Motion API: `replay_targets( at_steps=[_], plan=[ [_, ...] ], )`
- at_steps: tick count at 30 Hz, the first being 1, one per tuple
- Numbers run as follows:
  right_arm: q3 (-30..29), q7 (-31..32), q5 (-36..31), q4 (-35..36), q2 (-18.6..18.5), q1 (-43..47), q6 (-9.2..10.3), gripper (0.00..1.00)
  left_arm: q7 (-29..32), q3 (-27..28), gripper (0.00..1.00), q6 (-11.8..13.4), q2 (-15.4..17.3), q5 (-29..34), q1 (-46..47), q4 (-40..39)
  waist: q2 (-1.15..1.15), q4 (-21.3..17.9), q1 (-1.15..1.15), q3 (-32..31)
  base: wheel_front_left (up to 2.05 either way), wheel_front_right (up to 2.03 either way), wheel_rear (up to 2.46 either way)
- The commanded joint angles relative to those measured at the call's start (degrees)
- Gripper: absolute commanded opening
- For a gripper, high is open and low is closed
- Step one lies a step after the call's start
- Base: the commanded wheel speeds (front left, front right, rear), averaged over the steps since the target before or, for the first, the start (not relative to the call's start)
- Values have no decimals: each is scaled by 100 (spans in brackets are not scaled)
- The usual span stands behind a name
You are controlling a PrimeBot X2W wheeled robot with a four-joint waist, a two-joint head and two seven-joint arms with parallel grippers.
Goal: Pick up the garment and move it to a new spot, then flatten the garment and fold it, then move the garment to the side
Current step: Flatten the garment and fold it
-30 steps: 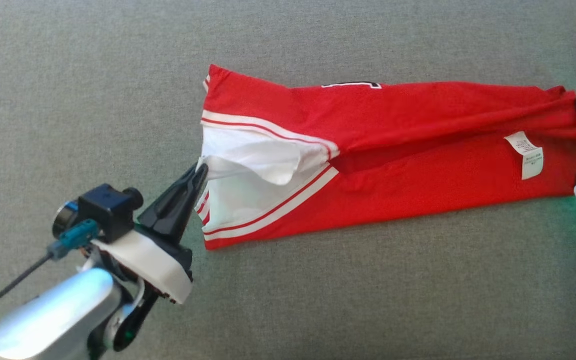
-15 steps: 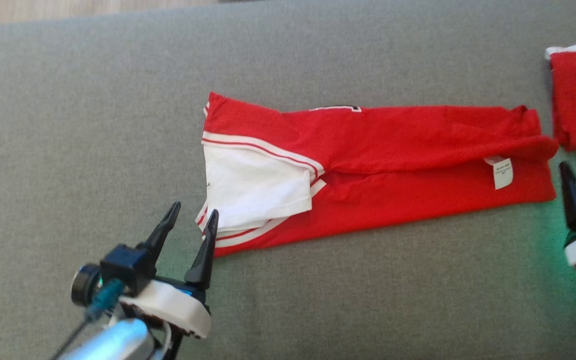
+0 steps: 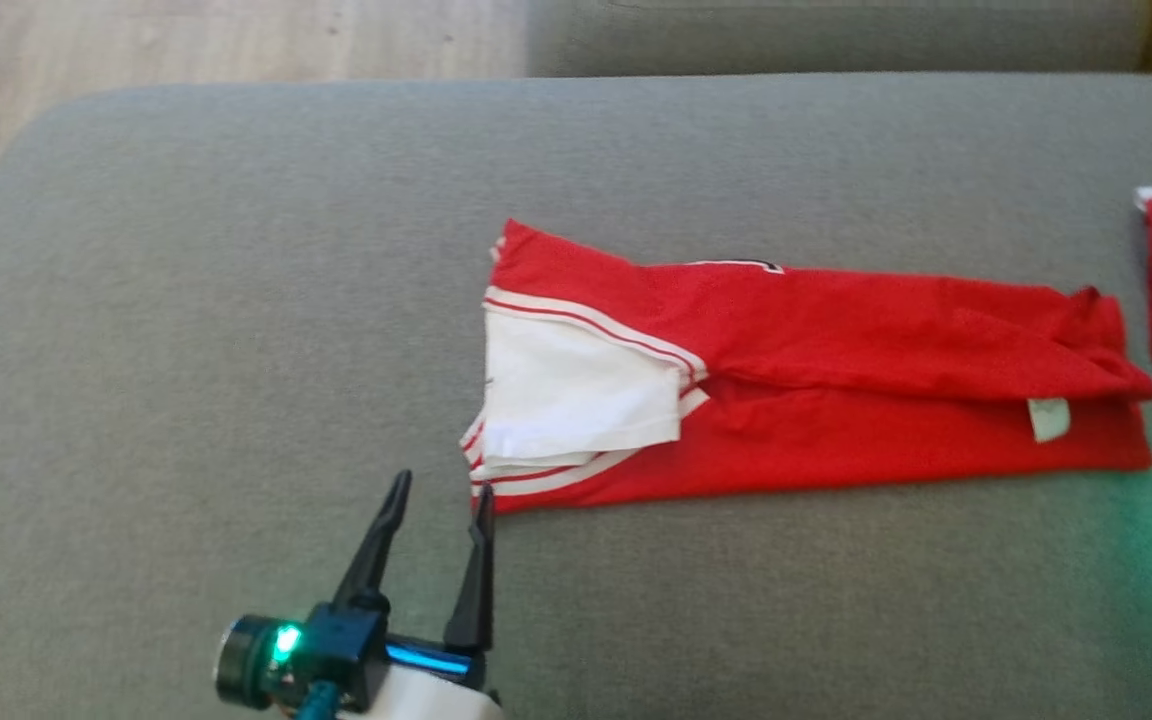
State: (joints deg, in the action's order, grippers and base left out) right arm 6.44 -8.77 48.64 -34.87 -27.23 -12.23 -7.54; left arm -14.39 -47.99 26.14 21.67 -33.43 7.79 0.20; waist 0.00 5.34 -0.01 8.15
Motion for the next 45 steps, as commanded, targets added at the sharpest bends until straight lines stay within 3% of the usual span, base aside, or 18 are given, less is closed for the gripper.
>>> replay_targets(
  at_steps=[1,12,24,25,26,39,45],
  plan=[
    [-94,21,-126,81,-94,-27,5,100,-60,313,100,-50,-48,140,88,-164,0,187,1,-82,0,0,0],
    [-806,459,-1163,-873,358,-284,5,100,-61,812,100,-504,-507,727,-260,14,0,508,1,-72,0,0,0],
    [-1498,933,-1486,-1456,775,-653,5,100,-61,1145,100,-816,-740,1053,-431,130,0,597,1,-36,0,0,0],
    [-1499,1019,-1496,-1477,798,-662,5,76,-61,1166,100,-841,-756,1072,-443,137,0,608,1,-40,0,0,0],
    [-1501,1110,-1493,-1456,830,-654,5,0,-61,1211,100,-886,-783,1108,-466,149,0,629,1,-44,0,0,0],
    [-1701,858,-1570,-830,535,-302,5,0,-61,1484,100,-1090,-944,1263,-663,257,0,468,1,-231,0,0,0],
    [-1816,910,-1524,-203,467,-206,5,0,-61,1590,100,-1158,-984,1316,-744,292,0,349,1,-307,0,0,0]
  ],
)
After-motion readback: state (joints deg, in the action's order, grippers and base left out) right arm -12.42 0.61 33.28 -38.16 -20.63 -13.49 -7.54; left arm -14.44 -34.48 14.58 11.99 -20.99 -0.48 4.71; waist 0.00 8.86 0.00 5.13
